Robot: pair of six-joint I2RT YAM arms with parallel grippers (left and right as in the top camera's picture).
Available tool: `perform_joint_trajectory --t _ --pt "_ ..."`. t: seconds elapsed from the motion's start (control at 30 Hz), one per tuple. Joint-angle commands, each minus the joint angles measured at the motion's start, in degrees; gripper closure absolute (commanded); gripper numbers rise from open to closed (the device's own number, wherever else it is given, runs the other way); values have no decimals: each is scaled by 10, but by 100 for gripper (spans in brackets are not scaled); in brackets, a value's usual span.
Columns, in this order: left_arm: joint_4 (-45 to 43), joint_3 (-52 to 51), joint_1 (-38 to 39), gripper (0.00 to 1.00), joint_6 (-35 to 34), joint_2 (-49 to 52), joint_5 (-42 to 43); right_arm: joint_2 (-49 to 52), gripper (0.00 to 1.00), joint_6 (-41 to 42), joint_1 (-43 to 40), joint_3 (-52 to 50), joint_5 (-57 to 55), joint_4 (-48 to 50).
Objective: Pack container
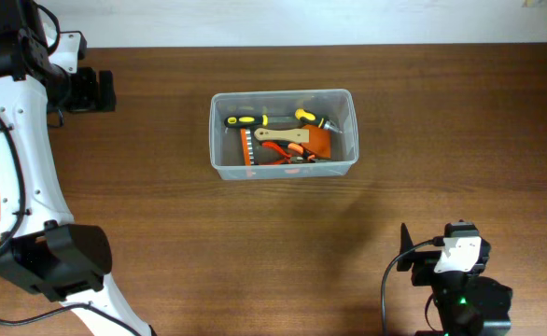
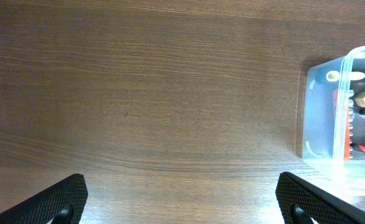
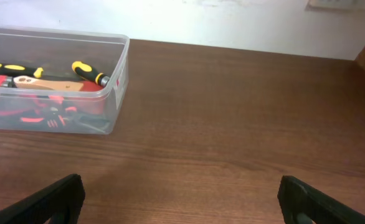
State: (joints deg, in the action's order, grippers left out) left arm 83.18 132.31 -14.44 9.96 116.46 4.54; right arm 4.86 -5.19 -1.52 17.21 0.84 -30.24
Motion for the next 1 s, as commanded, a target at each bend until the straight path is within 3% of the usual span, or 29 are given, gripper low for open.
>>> perform_joint_trajectory --t 0.0,0.37,0.73,0.97 --pt "0 9 -1 1 -7 -21 6 -26 1 -4 -4 -28 -9 12" --pt "0 9 -1 1 -7 -21 6 -47 1 -4 -4 -60 -9 8" --pt "0 9 -1 1 -7 -21 6 -47 1 -4 -4 -61 -9 -85" --pt "0 9 -1 1 -7 -21 6 -47 1 -4 -4 -81 -12 -90"
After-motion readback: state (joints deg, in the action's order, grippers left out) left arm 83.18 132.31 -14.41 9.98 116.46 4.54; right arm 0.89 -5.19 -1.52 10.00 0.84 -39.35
